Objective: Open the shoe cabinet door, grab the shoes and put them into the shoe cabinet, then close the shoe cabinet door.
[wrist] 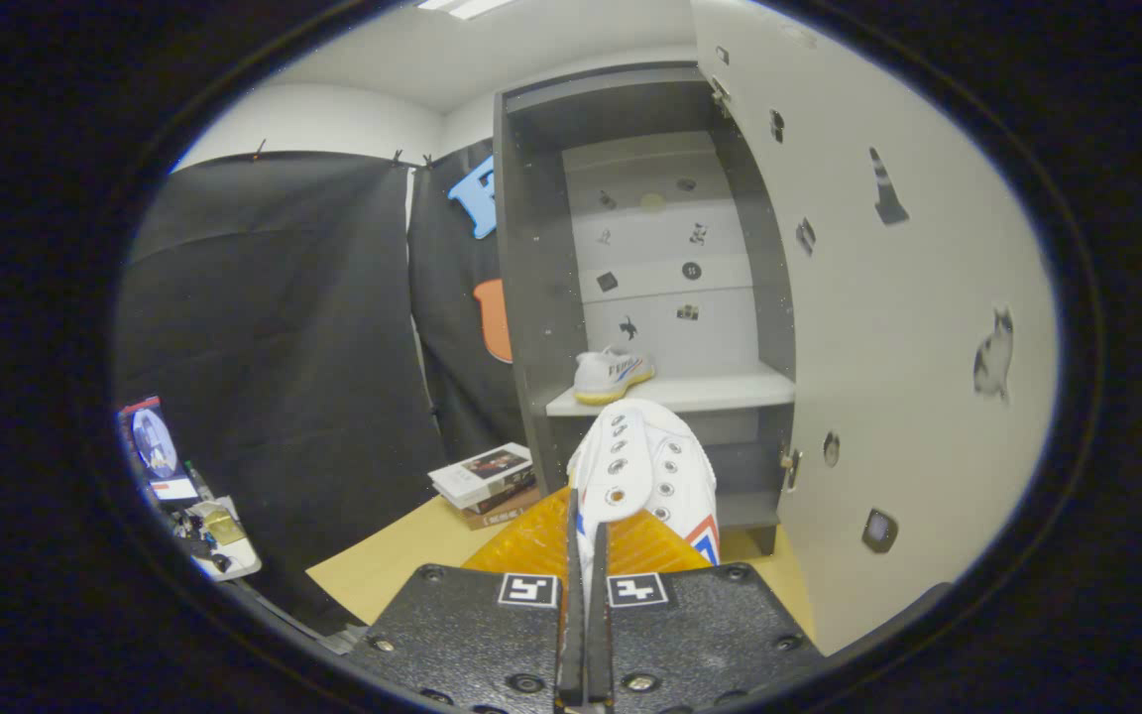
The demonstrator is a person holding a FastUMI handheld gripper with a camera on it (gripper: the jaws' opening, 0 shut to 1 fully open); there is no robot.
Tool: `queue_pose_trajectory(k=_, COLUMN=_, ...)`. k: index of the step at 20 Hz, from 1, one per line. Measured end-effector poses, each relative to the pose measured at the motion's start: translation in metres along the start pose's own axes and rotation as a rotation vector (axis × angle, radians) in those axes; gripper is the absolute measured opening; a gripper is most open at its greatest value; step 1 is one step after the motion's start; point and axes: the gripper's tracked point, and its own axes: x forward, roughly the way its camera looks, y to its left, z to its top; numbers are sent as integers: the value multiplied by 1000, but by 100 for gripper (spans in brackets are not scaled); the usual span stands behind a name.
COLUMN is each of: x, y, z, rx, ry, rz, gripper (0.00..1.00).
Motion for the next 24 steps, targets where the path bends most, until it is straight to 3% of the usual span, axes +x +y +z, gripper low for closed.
queue_pose_trajectory(k=12, x=26, y=-29, z=61, rx=-95, ry=-28, rz=-137, gripper=5)
queue_pose_trajectory(k=18, x=39, y=-52, z=65, rx=-153, ry=30, rz=-239, gripper=5)
queue_pose_trajectory(k=24, x=59, y=-73, z=52, rx=-192, ry=107, rz=-281, gripper=5)
